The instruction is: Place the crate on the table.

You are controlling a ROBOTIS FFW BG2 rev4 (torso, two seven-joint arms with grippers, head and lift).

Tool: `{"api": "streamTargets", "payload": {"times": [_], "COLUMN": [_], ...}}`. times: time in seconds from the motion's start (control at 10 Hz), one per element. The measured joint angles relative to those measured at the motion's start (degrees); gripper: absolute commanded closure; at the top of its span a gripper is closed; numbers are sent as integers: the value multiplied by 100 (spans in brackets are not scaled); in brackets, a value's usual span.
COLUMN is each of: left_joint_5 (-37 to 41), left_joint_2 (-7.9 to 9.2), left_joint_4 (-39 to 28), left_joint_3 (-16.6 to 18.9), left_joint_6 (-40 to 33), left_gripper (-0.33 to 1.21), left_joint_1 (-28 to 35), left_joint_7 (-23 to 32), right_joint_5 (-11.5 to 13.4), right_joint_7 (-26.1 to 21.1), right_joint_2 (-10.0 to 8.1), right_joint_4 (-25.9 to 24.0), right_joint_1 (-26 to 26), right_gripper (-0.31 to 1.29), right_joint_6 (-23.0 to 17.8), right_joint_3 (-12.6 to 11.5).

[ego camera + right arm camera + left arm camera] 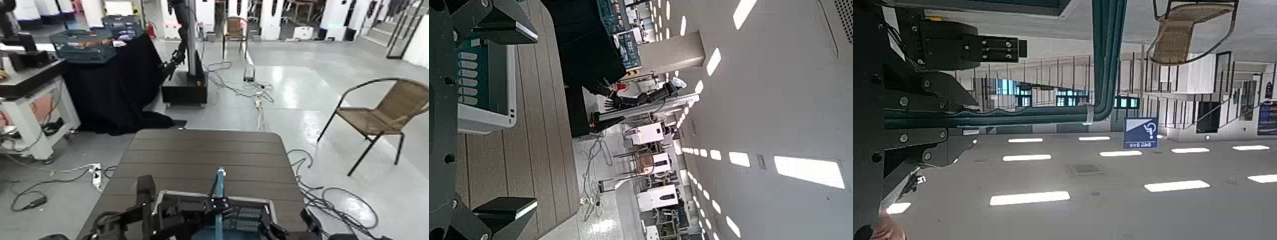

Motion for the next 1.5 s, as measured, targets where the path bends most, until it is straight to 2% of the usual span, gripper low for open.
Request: {"api": "streamTargets", "payload": {"times": [0.6, 0.9, 1.0, 1.2, 1.5], "left_joint_5": [0, -150, -333, -1059, -1787], "left_joint_2": [-22, -51, -83, -92, -35], "left_joint_4": [69, 332, 479, 744, 1228], "left_joint_3": [-3, -25, -18, -65, -325], "left_joint_6": [-48, -24, -37, -96, -256], "left_gripper": [120, 120, 120, 120, 120], "left_joint_1": [3, -208, -372, -807, -1406], "left_joint_7": [8, 50, -42, -637, -1231], "right_joint_5": [0, 0, 0, -8, -34], "right_joint_7": [2, 4, 4, 4, 13], "right_joint_2": [5, 9, 7, -4, -20], "right_joint_4": [0, 8, 10, 25, 48], "right_joint_1": [0, 0, -6, -23, -45], "right_gripper": [15, 15, 15, 15, 15], "right_joint_6": [0, 0, 0, 5, 2], "right_joint_3": [9, 10, 17, 35, 71]}}
